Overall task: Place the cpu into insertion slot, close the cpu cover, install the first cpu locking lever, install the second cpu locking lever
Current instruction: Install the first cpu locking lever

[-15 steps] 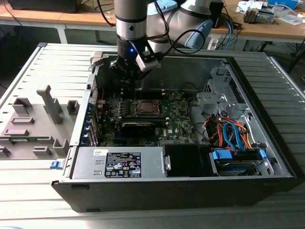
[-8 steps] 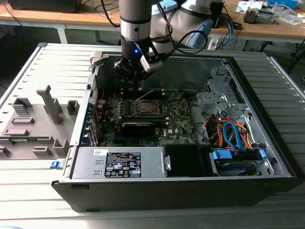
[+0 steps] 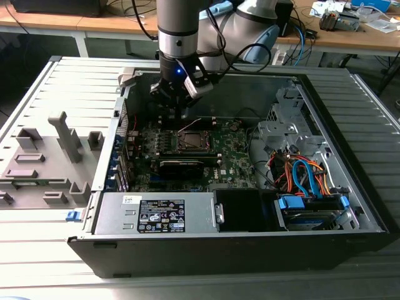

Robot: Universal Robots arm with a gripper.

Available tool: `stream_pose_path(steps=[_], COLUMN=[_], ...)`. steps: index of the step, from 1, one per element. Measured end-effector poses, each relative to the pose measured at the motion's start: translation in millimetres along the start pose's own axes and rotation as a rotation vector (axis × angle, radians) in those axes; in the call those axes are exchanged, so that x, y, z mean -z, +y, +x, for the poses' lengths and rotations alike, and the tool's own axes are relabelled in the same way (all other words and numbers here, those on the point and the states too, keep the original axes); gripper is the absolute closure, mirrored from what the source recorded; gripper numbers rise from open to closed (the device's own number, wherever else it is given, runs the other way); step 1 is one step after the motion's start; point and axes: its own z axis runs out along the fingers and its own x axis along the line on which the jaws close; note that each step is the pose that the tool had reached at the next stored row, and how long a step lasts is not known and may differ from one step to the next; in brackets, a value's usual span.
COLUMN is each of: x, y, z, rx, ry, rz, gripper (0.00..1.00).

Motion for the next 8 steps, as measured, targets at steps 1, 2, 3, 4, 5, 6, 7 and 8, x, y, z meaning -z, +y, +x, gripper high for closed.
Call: stream_pose_path(steps=[1, 2, 3, 4, 5, 6, 7, 8], x=[-1.5, -2.7, -3.9, -5.9, -7.6, -8.6, -9.5, -11.7], y=[0.0, 0.0, 0.0, 0.0, 0.0, 0.0, -0.1, -0.1], z=[0.0, -0.1, -0.2, -0.7, -1.0, -1.1, -1.3, -1.8], rx=[0.0, 0.0, 0.0, 0.0, 0.0, 0.0, 0.0, 0.0], ry=[0.0, -0.0001, 0.0, 0.0, 0.0, 0.0001, 0.0, 0.0], rz=[0.0, -0.0001, -0.0001, 0.0, 0.0, 0.0001, 0.0, 0.0], gripper=[0.89, 0.89, 0.89, 0.89, 0.89, 0.89, 0.89, 0.89])
